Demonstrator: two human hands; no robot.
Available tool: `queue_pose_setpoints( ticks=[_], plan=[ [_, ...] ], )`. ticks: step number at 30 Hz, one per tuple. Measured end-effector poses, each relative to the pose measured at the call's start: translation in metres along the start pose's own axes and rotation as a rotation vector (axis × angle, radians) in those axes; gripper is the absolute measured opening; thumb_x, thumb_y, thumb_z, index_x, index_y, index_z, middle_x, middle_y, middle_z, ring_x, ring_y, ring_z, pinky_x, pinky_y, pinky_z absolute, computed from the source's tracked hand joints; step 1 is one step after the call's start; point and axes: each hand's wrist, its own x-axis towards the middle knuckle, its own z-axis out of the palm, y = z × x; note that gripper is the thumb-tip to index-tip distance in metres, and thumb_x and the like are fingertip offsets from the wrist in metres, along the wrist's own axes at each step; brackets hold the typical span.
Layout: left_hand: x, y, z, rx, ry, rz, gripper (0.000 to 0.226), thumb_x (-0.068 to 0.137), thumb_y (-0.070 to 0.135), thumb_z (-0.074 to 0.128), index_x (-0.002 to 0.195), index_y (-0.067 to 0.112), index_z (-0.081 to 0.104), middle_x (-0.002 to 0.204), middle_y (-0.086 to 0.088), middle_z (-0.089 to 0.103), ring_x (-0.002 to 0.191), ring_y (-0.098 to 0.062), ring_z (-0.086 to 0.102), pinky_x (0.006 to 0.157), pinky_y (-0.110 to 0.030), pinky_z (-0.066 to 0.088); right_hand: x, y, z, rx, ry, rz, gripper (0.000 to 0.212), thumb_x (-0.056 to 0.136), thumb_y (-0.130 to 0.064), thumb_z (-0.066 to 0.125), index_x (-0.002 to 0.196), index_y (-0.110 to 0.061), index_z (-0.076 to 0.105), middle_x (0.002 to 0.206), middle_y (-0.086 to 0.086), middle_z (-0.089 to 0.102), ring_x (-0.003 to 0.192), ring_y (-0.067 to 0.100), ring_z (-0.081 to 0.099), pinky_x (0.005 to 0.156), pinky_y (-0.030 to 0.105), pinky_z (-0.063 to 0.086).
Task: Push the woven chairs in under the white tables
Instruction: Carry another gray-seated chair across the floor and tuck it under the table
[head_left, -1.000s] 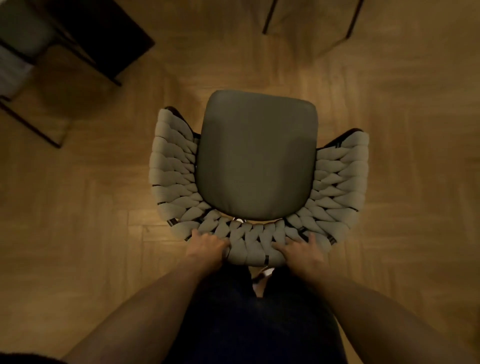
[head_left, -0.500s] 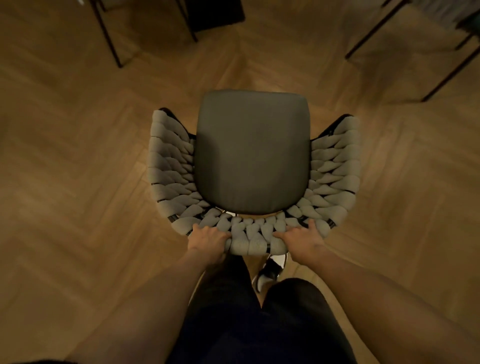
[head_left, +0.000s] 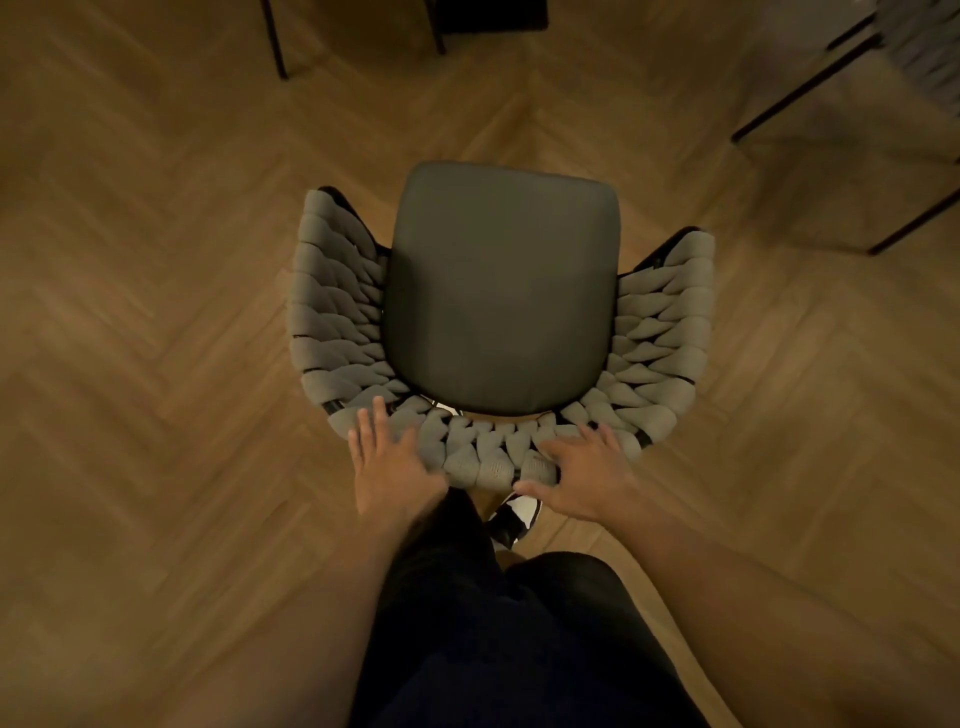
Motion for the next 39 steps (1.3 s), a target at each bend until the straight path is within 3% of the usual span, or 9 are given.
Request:
queue_pose_setpoints(
  ticks=[5, 10, 14, 19, 24, 28, 31, 35, 39],
  plan=[
    [-0.008, 0.012, -0.007, -0.909, 0.307, -0.627, 0.093, 0.081, 0.025, 0.074, 0.157, 0.021, 0.021, 0.162, -0.01, 0.022, 0.147, -0.033, 0.027, 0.118, -0.051, 0.03, -0.017, 0.001, 0.018, 0.501, 0.561, 0.344, 0.097, 0.076, -0.072, 0.065, 0.155, -0.026, 0.032, 0.164, 0.012, 0.022, 0.152, 0.031, 0.017, 0.121, 0.049, 0.022],
    [0.006, 0.016, -0.004, -1.716, 0.091, -0.988, 0.066, 0.084, 0.014, 0.075, 0.141, 0.026, 0.043, 0.127, -0.008, 0.06, 0.111, -0.034, 0.063, 0.088, -0.058, 0.054, -0.002, -0.021, -0.004, 1.073, 0.793, 0.705, 0.103, 0.077, -0.047, 0.082, 0.156, -0.015, 0.023, 0.161, 0.012, 0.025, 0.147, 0.029, 0.028, 0.116, 0.05, 0.035],
    [0.017, 0.016, -0.003, -1.805, 0.052, -1.026, 0.067, 0.076, 0.016, 0.08, 0.135, 0.028, 0.051, 0.121, -0.011, 0.066, 0.101, -0.038, 0.068, 0.078, -0.069, 0.053, 0.019, -0.007, -0.014, 1.335, 0.918, 1.086, 0.089, 0.073, -0.042, 0.085, 0.145, -0.017, 0.04, 0.146, 0.01, 0.044, 0.129, 0.029, 0.05, 0.105, 0.05, 0.048],
    [0.036, -0.002, 0.022, -1.729, 0.064, -1.13, 0.079, 0.059, 0.025, 0.085, 0.131, 0.029, 0.055, 0.121, -0.008, 0.067, 0.101, -0.035, 0.068, 0.081, -0.063, 0.054, 0.024, 0.0, -0.001, 2.127, 0.284, 1.108, 0.042, 0.089, -0.029, 0.074, 0.126, -0.011, 0.063, 0.115, 0.013, 0.071, 0.098, 0.031, 0.07, 0.081, 0.049, 0.059],
    [0.032, 0.018, -0.013, -1.644, 0.067, -1.119, 0.049, 0.084, 0.015, 0.074, 0.128, 0.019, 0.056, 0.116, -0.011, 0.065, 0.102, -0.031, 0.067, 0.09, -0.053, 0.057, 0.032, -0.003, -0.004, 2.037, 0.284, 1.179, 0.033, 0.093, -0.009, 0.064, 0.126, -0.007, 0.063, 0.115, 0.013, 0.068, 0.091, 0.03, 0.068, 0.059, 0.038, 0.056],
    [0.053, 0.025, -0.024, -1.652, 0.081, -1.074, 0.037, 0.088, 0.006, 0.067, 0.116, 0.025, 0.053, 0.1, -0.008, 0.064, 0.089, -0.029, 0.066, 0.065, -0.043, 0.057, 0.04, -0.005, -0.032, 1.969, 0.369, 1.173, 0.027, 0.092, -0.001, 0.06, 0.118, -0.01, 0.064, 0.095, 0.008, 0.066, 0.074, 0.022, 0.063, 0.043, 0.027, 0.05],
    [0.079, 0.034, -0.04, -1.687, 0.065, -1.053, 0.039, 0.089, 0.005, 0.066, 0.119, 0.026, 0.054, 0.102, -0.008, 0.064, 0.09, -0.03, 0.066, 0.06, -0.042, 0.057, 0.058, -0.003, -0.058, 1.941, 0.365, 1.158, 0.025, 0.095, -0.001, 0.058, 0.117, -0.01, 0.064, 0.093, 0.009, 0.065, 0.074, 0.022, 0.062, 0.063, 0.034, 0.056],
    [0.125, 0.046, -0.061, -1.68, 0.02, -1.049, 0.038, 0.086, 0.005, 0.069, 0.116, 0.023, 0.056, 0.111, -0.011, 0.066, 0.1, -0.033, 0.066, 0.085, -0.056, 0.057, 0.088, -0.001, -0.103, 1.891, 0.404, 1.168, 0.032, 0.095, -0.001, 0.058, 0.125, -0.012, 0.06, 0.125, 0.013, 0.062, 0.109, 0.032, 0.062, 0.099, 0.046, 0.051],
    [0.174, 0.061, -0.085, -1.69, -0.012, -1.015, 0.035, 0.086, 0.003, 0.069, 0.112, 0.023, 0.056, 0.109, -0.012, 0.065, 0.101, -0.034, 0.065, 0.09, -0.059, 0.054, 0.126, 0.006, -0.147, 1.833, 0.453, 1.188, 0.048, 0.094, 0.0, 0.061, 0.14, -0.01, 0.05, 0.133, 0.013, 0.056, 0.126, 0.035, 0.054, 0.101, 0.046, 0.047]
  ],
)
